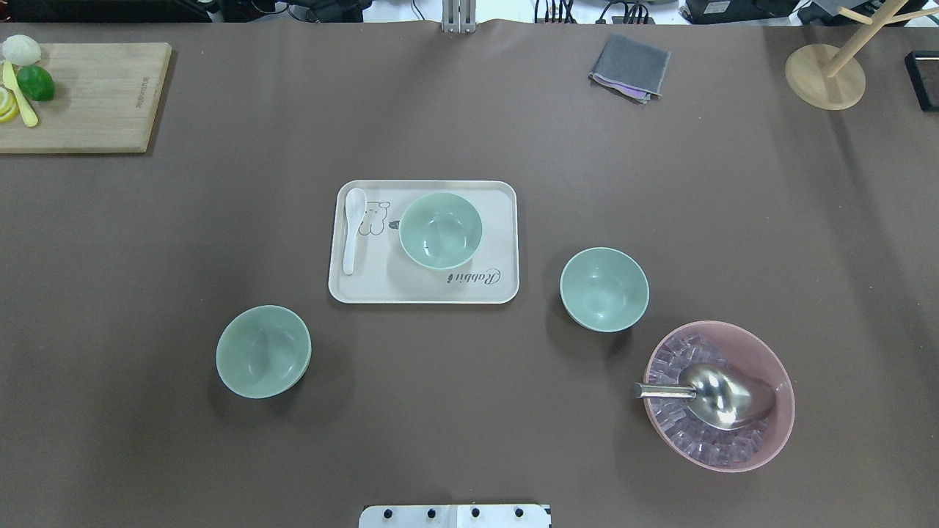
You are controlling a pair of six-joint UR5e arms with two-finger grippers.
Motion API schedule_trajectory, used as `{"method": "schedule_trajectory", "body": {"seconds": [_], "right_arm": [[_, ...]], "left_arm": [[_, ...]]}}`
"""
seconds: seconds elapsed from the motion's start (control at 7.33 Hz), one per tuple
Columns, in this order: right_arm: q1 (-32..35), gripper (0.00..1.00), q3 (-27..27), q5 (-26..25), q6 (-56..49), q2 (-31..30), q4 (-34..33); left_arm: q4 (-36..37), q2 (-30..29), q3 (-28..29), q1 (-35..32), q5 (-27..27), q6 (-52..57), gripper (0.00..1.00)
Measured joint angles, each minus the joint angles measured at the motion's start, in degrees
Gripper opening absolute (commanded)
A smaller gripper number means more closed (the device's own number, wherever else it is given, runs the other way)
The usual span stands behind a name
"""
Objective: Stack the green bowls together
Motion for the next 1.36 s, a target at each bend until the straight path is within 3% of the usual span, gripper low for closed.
{"method": "schedule_trajectory", "body": {"seconds": [1.36], "right_arm": [[0.1, 1.0, 1.3, -0.2, 0.0, 0.0, -1.4]], "left_arm": [[-0.1, 0.0, -0.2, 0.0, 0.1, 0.1, 0.98]]}}
